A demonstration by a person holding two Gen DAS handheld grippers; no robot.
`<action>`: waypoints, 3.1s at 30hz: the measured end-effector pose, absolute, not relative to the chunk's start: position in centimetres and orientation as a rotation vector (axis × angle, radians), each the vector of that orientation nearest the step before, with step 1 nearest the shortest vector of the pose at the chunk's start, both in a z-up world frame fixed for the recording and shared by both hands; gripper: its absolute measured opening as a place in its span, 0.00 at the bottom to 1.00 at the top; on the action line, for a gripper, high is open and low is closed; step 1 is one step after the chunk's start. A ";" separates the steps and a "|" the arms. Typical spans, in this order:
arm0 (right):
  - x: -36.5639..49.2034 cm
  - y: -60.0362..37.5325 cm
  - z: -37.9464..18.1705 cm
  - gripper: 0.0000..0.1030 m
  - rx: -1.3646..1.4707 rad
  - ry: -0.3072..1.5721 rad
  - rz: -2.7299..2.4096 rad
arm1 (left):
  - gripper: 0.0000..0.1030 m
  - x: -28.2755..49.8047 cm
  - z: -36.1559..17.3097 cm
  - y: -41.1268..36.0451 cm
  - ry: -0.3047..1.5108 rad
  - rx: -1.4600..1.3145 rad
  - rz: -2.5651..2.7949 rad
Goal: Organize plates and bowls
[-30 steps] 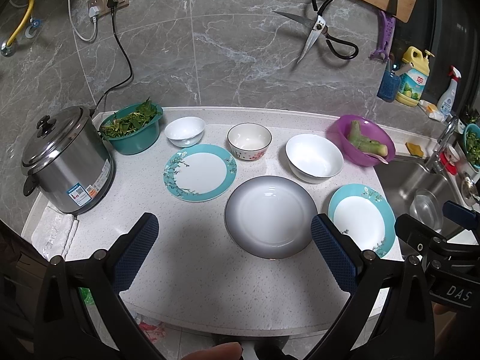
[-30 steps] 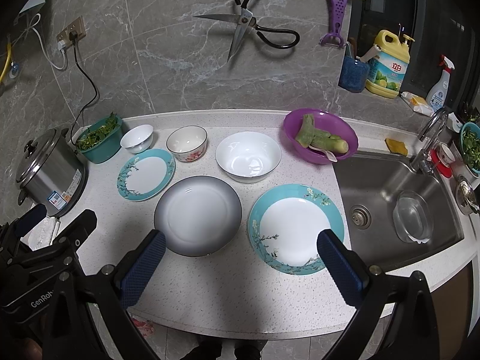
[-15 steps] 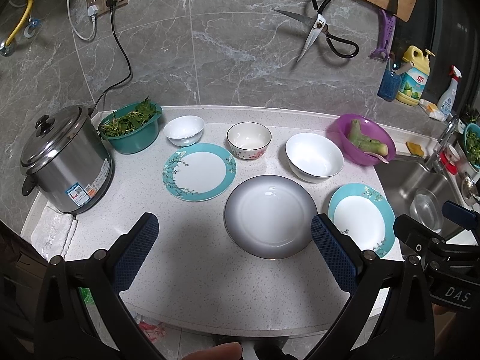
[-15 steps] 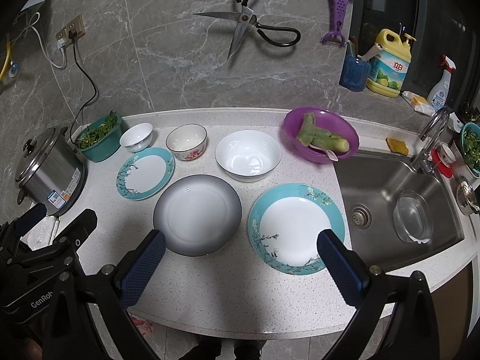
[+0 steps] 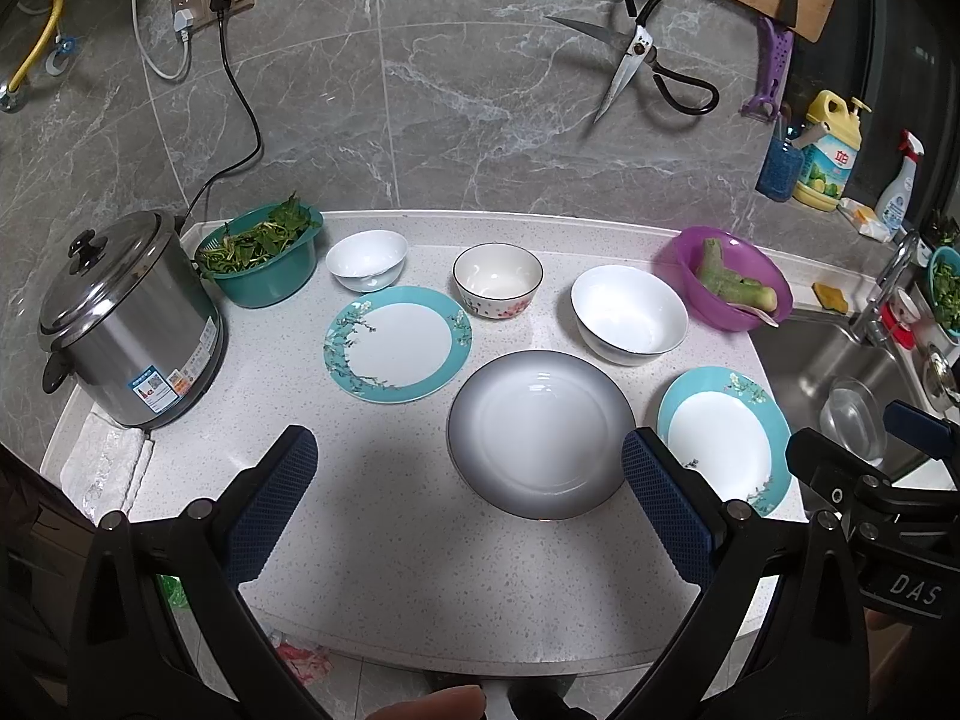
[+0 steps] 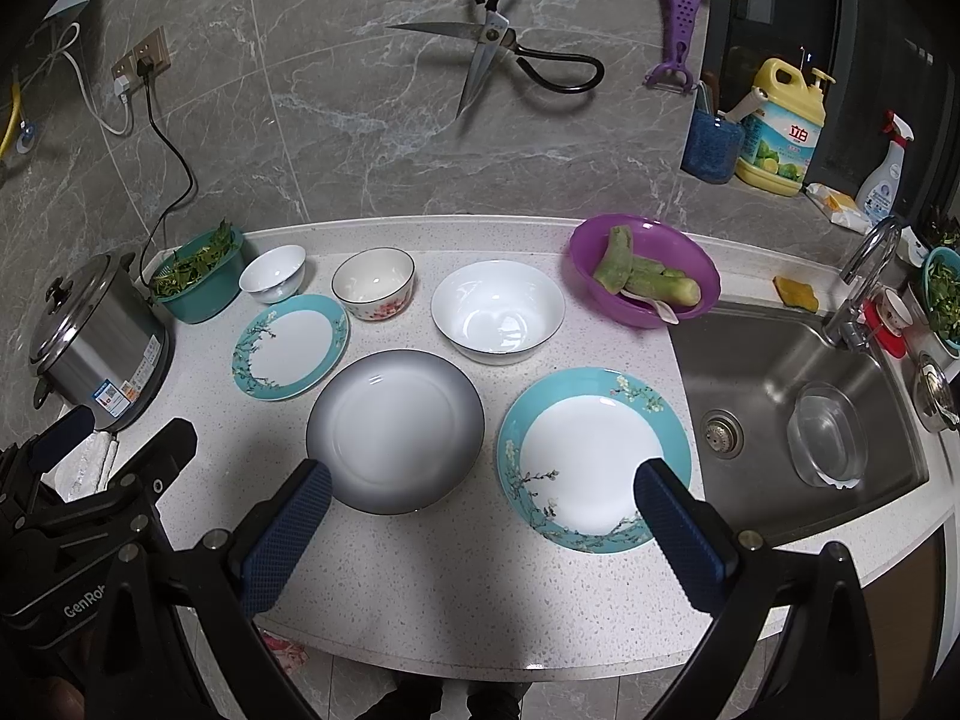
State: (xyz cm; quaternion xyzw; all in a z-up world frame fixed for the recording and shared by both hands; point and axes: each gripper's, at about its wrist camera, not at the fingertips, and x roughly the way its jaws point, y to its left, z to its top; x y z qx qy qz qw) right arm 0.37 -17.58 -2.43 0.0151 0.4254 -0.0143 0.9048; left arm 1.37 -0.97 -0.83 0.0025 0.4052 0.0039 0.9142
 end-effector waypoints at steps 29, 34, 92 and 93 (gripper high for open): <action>4.8 -22.4 -13.3 1.00 0.413 1.093 0.310 | 0.98 8.4 -16.0 1.3 1.041 -0.007 0.022; 7.2 -21.3 -14.4 0.97 0.535 1.055 0.361 | 0.98 12.6 -19.3 2.7 1.079 0.027 -0.067; 11.7 -22.8 -26.9 0.50 0.932 0.982 0.061 | 0.30 29.4 -30.1 3.4 1.284 0.050 -0.501; 11.7 -22.8 -26.9 0.50 0.932 0.981 0.059 | 0.29 29.6 -30.0 3.5 1.288 0.048 -0.502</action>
